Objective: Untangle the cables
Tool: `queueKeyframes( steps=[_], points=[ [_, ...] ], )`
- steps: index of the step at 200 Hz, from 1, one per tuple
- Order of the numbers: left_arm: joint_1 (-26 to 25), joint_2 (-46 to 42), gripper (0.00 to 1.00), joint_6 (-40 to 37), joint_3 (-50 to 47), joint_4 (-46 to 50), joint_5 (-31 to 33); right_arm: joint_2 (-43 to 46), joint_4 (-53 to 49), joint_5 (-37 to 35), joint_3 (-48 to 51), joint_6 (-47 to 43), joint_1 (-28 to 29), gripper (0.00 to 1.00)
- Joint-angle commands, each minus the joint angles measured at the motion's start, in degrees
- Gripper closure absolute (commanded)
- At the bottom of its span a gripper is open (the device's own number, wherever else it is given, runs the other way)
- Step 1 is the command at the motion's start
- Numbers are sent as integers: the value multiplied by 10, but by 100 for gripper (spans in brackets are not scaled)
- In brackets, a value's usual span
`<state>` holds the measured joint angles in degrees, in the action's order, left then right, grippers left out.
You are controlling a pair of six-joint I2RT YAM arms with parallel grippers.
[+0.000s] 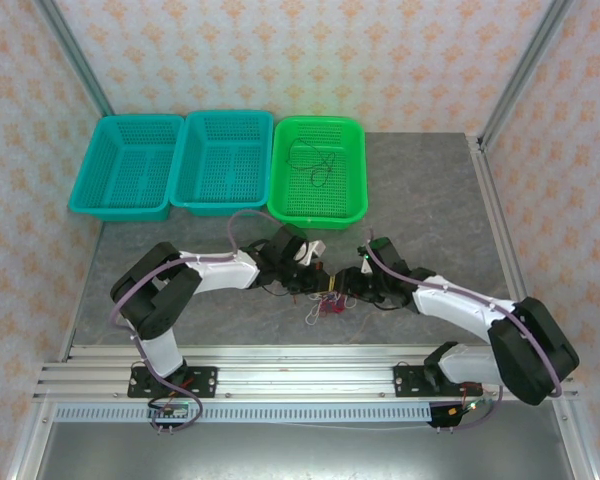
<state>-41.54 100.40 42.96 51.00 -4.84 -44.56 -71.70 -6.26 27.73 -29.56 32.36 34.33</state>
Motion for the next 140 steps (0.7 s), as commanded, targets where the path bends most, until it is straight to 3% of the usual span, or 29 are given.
queueKeyframes(
  steps=[1,21,26,45,60,88,119,140],
  points=[
    [5,-23,100,-11,1,5,6,-20,29,12,7,-6,1,54],
    [6,-27,100,-12,2,-4,5,-50,38,7,5,-15,0,66],
    [6,-30,100,-13,3,-4,5,-56,37,-3,2,-18,0,73],
    [11,-51,100,-20,-4,4,17,-47,-1,-91,-2,-6,-1,91],
    [22,-77,100,-23,-19,10,32,-16,-10,-153,19,38,-22,99],
    [59,-121,100,-36,-46,34,48,63,-43,-215,59,93,-77,100],
    [104,-153,100,-57,-64,73,58,168,-184,-360,57,140,-109,100],
    [126,-165,100,-71,-71,93,65,218,-215,-383,61,138,-128,100]
  ],
)
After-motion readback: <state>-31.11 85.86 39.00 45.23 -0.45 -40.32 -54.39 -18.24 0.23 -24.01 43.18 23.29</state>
